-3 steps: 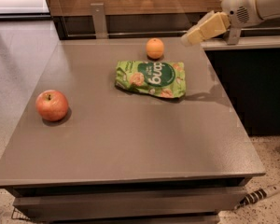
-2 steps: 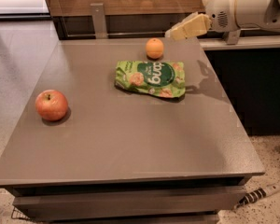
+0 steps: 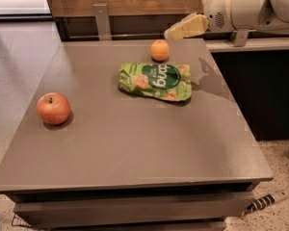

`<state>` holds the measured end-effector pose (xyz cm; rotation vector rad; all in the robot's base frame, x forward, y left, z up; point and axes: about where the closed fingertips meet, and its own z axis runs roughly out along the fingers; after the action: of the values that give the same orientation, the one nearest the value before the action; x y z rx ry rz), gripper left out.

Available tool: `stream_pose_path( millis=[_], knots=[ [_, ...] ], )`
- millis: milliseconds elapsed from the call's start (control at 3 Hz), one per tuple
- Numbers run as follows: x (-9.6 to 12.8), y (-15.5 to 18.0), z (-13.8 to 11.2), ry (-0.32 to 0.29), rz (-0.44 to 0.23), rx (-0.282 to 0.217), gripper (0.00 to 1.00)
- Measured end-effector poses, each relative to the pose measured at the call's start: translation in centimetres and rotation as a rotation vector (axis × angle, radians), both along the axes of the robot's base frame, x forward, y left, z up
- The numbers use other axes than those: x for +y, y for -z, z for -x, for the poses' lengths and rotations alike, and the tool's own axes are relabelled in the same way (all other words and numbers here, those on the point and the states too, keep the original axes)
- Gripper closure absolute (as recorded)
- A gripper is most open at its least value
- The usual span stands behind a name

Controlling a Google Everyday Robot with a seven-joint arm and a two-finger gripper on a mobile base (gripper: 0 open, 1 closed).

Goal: Pick orange

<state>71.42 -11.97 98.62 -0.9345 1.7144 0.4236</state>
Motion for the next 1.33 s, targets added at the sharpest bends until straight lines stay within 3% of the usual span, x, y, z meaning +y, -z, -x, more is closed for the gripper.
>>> stream_pose_path(
  millis=[333,667,1000,1333],
  knots=[
    [0.5,2.6,-4.5,0.028,-0.064,0.018,0.0],
    [0.7,4.4,-7.0,0.061,-0.094,0.032,0.0],
    [1.2,6.1,-8.5,0.066,-0.102,0.034,0.0],
    [2.9,8.6,-8.8,0.031,-0.101,0.058,0.0]
  ],
)
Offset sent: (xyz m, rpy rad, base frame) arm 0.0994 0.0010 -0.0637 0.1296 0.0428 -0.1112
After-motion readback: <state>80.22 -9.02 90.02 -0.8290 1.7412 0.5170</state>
